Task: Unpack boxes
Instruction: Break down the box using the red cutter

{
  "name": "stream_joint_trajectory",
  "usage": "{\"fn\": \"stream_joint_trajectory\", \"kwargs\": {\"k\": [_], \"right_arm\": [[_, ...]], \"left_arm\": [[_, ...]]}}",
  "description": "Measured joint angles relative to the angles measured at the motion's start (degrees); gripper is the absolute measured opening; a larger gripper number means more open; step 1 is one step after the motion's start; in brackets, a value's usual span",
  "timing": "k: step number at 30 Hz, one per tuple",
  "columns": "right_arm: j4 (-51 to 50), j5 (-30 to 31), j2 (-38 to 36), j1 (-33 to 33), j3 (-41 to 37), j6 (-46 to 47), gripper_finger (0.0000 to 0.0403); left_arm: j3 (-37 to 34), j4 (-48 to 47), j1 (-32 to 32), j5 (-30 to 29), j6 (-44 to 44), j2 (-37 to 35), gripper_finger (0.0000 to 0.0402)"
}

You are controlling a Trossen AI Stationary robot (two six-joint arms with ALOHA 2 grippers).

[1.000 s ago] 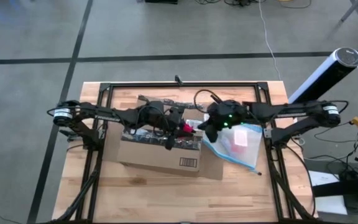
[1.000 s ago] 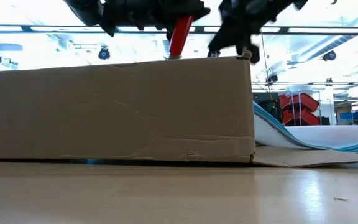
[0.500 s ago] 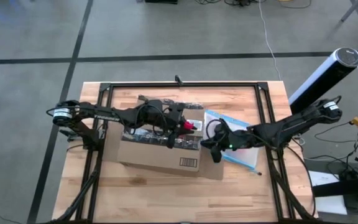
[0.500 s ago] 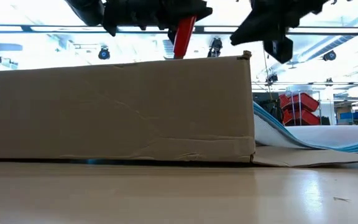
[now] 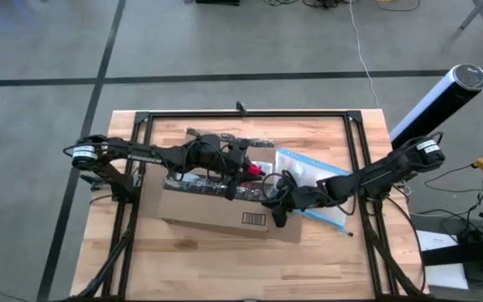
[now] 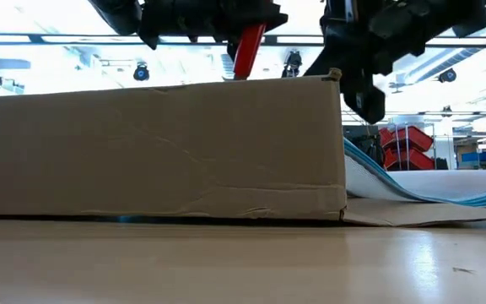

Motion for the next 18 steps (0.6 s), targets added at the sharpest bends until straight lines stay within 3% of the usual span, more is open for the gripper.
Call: {"fn": "stream_joint_trajectory", "kwargs": {"k": [9, 18], "right_arm": [[0.6, 0.0, 1.4, 0.0, 0.0, 0.9, 0.0000], [0.6, 0.0, 1.4, 0.0, 0.0, 1.1, 0.0000]], "left_arm": [[0.2, 15.0, -1.2, 0.5, -6.2, 7.0, 0.0031], [0.2, 17.6, -1.2, 0.3, -6.0, 10.5, 0.0031]]}}
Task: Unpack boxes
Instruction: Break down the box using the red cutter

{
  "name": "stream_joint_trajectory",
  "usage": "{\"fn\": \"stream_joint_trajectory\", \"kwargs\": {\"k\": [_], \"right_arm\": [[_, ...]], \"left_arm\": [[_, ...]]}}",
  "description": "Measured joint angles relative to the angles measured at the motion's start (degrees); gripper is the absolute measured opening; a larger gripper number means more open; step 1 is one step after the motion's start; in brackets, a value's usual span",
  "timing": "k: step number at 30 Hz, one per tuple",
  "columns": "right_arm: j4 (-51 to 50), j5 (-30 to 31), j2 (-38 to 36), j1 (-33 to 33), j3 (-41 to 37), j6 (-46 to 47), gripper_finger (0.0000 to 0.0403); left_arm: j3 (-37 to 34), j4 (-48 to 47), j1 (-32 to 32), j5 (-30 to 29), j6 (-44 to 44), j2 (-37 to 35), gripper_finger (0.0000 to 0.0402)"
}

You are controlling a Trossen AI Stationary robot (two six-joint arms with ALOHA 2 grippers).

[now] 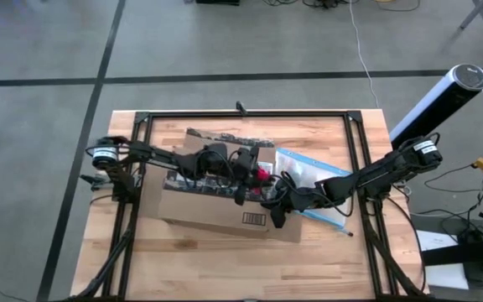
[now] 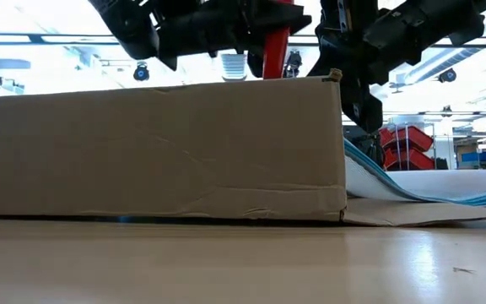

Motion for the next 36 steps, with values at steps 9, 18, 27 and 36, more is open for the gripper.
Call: {"fn": "stream_joint_trajectory", "kwargs": {"k": [9, 18, 27, 36], "right_arm": [[0.0, -2.2, 0.0, 0.0, 0.0, 1.8, 0.0000], [0.0, -2.6, 0.0, 0.0, 0.0, 1.9, 0.0000], [-0.1, -2.7, 0.0, 0.0, 0.0, 1.5, 0.0000], [-0.3, -2.7, 0.0, -0.1, 0.0, 1.3, 0.0000]], "left_arm": [[0.0, 0.2, 1.0, -0.6, 3.9, 1.2, 0.0031], [0.0, -1.1, 1.5, -0.5, 4.8, 1.4, 0.0031], [0.0, -1.1, 1.4, -0.1, 4.3, 1.4, 0.0031], [0.0, -2.2, 1.2, 1.3, 2.8, 1.5, 0.0031]]}}
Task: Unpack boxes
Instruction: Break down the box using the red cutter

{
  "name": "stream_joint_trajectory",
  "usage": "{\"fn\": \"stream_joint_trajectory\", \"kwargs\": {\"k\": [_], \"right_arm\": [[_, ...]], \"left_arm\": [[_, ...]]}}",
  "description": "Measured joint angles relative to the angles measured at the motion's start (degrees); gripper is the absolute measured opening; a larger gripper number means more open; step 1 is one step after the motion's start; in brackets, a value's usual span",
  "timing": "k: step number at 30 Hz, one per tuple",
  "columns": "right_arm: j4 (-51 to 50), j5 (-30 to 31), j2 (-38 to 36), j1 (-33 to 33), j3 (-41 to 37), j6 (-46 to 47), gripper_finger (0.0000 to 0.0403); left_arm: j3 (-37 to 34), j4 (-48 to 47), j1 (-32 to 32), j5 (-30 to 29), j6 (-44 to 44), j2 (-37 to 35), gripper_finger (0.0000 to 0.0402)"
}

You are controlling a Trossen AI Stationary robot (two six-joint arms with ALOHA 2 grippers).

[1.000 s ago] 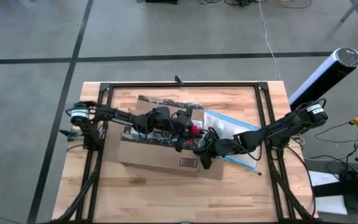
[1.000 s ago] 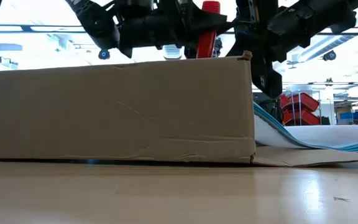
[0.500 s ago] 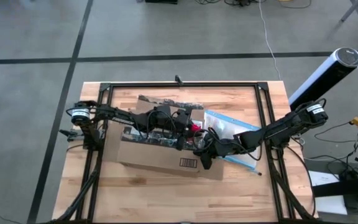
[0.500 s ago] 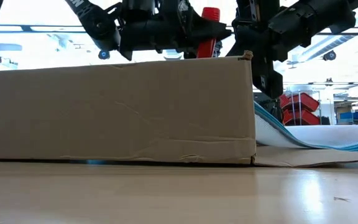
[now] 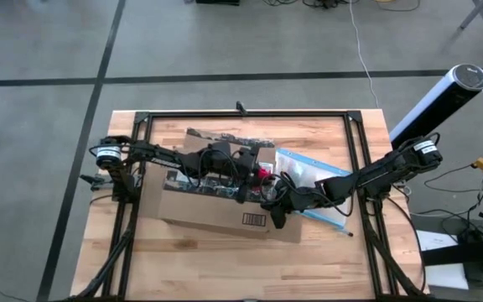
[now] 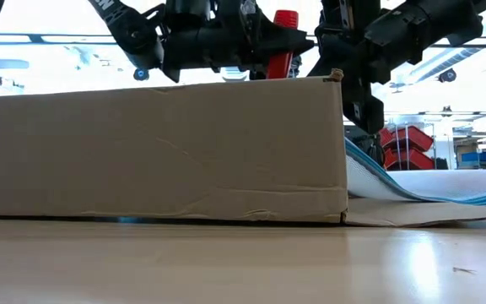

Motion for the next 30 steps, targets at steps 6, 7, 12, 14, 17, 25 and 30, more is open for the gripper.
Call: {"fn": "stream_joint_trajectory", "kwargs": {"k": [6, 7, 12, 14, 17, 25, 30], "right_arm": [[-0.2, 0.0, 0.0, 0.0, 0.0, 0.0, 0.0000], [-0.3, 0.0, 0.0, 0.0, 0.0, 0.0, 0.0000], [-0.4, 0.0, 0.0, 0.0, 0.0, 0.0, 0.0000], [-0.9, 0.0, 0.0, 0.0, 0.0, 0.3, 0.0000], [-2.6, 0.1, -0.2, 0.0, 0.0, 1.3, 0.0000], [-7.0, 0.3, -0.4, 0.0, 0.2, 3.3, 0.0000], [-8.4, 0.5, -0.4, 0.0, 0.2, 3.6, 0.0000]], "left_arm": [[0.1, -5.9, -0.1, 0.2, 4.4, 0.0, 0.0031], [0.1, -6.5, -0.1, 0.2, 5.0, 0.0, 0.0031], [0.1, -7.0, 0.2, 0.9, 5.3, 0.0, 0.0031], [0.1, -7.4, 0.2, 0.9, 5.4, -0.2, 0.0031], [0.1, -8.5, 0.3, 0.8, 5.7, -0.7, 0.0031], [0.0, -18.9, 1.2, 1.3, 10.3, -4.5, 0.0030], [0.1, -28.5, 1.3, 1.2, 15.5, -7.2, 0.0030]]}}
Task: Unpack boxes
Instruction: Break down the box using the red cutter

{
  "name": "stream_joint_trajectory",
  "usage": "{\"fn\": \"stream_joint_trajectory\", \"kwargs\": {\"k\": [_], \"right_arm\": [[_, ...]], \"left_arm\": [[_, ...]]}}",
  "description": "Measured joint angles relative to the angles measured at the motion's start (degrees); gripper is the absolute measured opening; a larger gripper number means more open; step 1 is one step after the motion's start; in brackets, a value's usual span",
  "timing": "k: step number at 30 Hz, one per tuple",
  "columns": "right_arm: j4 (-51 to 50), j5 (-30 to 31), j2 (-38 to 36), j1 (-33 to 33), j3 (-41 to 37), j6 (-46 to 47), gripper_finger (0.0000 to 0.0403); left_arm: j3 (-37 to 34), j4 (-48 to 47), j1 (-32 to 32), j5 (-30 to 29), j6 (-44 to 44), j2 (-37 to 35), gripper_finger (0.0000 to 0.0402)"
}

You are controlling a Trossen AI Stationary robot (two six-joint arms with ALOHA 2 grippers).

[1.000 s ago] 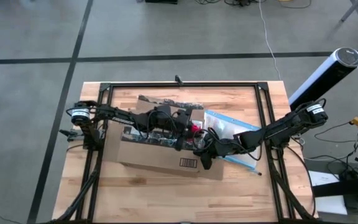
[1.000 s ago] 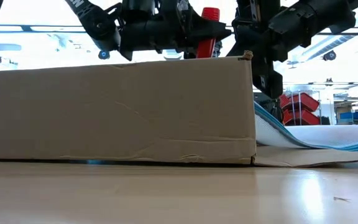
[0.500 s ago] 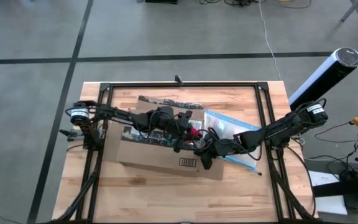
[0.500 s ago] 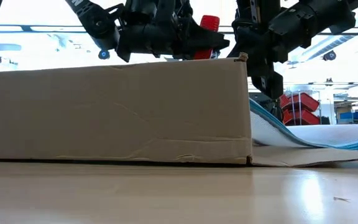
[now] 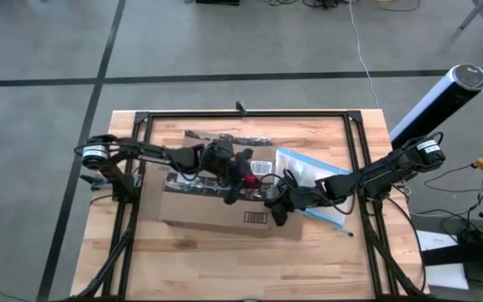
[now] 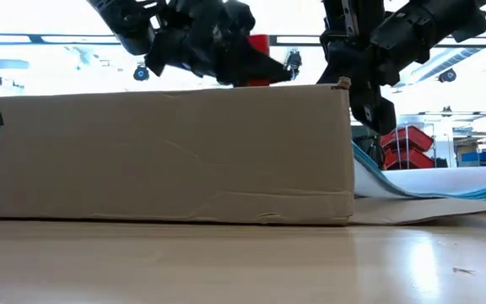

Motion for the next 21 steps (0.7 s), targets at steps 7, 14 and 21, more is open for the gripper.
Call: {"fn": "stream_joint_trajectory", "kwargs": {"k": [7, 14, 21], "right_arm": [[-0.5, 0.2, -0.1, 0.0, -0.1, 0.0, 0.0000], [-2.0, 0.8, -0.3, 0.0, -0.1, 0.9, 0.0000], [-2.2, 1.0, -0.4, 0.0, -0.1, 1.0, 0.0000]], "left_arm": [[-0.2, -8.1, 0.3, -0.4, 2.1, -4.4, 0.0030], [-0.2, -20.5, 1.1, -1.4, 4.3, -9.8, 0.0030], [-0.2, -32.0, 1.2, -3.1, 7.7, -14.3, 0.0030]]}}
